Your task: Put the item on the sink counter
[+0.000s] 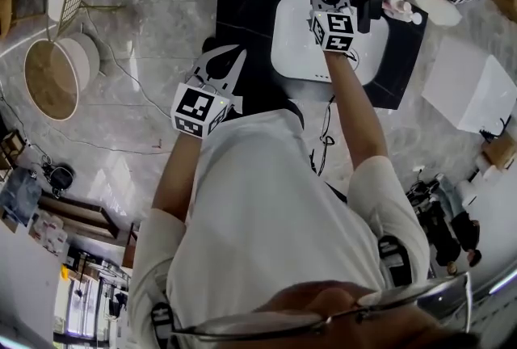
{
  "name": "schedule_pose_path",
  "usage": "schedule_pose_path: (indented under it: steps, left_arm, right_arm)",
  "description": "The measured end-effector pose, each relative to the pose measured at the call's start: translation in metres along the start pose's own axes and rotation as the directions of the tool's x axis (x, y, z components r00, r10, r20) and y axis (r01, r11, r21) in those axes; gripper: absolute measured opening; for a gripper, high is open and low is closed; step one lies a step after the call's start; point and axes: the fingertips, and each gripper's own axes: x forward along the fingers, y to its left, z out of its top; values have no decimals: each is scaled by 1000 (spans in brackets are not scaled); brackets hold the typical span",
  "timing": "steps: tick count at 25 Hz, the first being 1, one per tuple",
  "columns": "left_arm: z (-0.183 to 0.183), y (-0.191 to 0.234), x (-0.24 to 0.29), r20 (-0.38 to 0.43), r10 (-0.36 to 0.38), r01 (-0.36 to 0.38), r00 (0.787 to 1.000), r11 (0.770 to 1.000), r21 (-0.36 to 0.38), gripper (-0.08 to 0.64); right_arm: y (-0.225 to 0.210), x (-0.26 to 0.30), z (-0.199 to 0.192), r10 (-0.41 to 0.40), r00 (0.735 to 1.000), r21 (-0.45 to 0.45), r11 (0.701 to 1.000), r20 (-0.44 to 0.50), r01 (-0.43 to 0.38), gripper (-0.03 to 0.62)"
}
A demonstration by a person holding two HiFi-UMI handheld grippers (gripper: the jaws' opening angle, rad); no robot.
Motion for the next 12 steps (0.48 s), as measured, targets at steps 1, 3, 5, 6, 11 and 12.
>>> schedule_pose_path:
  steps: [1,3,5,6,11,12]
  left_arm:
    - [-1,0,-1,-1,4,-4,1000,1000,-2,5]
    - [-3,1,-3,-2,11,-11,1000,1000,-6,5]
    - [-4,4,-4,0,17,-17,1000,1000,-11,5]
    - [-5,6,-6,0,20,-20,1000,1000,-14,5]
    - [-8,10,-10,-2,29,-29,1000,999,-18,5]
    - [-9,10,-10,-3,29,-29,1000,999,-19,5]
  right_arm:
    - [0,1,-2,-4,1000,-8,1000,-8,4,34]
    - [-3,3,-6,-20,1000,-15,1000,-22,20,35]
    - [-7,4,-9,-41,999,-10,999,-34,41,37]
    - [-8,5,-11,-51,998,-6,999,-39,51,37]
    - [-10,6,-18,-62,996,18,998,-58,63,40]
    - [-10,6,-20,-60,996,17,998,-66,61,40]
